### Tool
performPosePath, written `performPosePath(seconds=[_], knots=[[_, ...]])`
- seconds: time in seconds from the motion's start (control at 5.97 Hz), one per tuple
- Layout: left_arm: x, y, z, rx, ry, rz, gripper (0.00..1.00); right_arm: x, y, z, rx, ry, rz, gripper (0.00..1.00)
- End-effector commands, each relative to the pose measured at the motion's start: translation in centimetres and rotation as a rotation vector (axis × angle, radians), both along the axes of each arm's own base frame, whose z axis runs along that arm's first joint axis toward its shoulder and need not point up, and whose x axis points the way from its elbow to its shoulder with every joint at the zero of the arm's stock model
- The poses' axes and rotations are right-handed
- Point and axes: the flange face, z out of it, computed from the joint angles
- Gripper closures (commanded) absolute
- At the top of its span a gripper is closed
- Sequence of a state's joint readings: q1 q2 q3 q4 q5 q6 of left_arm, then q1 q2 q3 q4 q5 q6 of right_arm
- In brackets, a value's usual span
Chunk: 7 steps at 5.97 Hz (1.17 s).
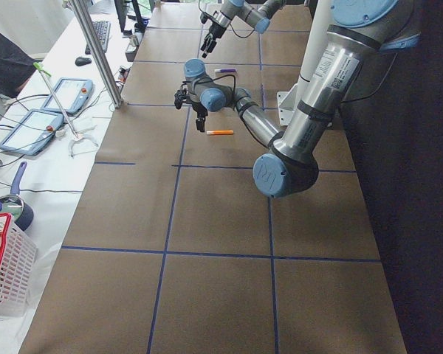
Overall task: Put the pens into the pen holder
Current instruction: 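Grasp the orange marker with the left gripper while the right gripper withdraws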
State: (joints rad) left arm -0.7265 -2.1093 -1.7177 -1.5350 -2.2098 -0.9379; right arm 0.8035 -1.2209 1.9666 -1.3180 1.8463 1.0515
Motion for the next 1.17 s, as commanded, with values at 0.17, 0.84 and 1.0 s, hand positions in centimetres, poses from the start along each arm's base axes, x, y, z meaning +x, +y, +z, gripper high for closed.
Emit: performPosePath(seconds=[0.17, 0.84, 1.0], knots=[[7.6, -0.2, 0.7, -0.103, -0.079, 0.014, 0.11, 12.3, -2.3, 8.5, -0.134, 0.064, -0.249, 0.0], [8.5, -1.9, 2.1, -0.057, -0.097, 0.074, 0.26, 13.5, -0.7, 13.1, -0.184, 0.109, -0.256, 0.0], [8.6, -2.2, 2.7, -0.067, -0.106, 0.071, 0.29, 13.5, -0.7, 13.2, -0.187, 0.111, -0.257, 0.0]])
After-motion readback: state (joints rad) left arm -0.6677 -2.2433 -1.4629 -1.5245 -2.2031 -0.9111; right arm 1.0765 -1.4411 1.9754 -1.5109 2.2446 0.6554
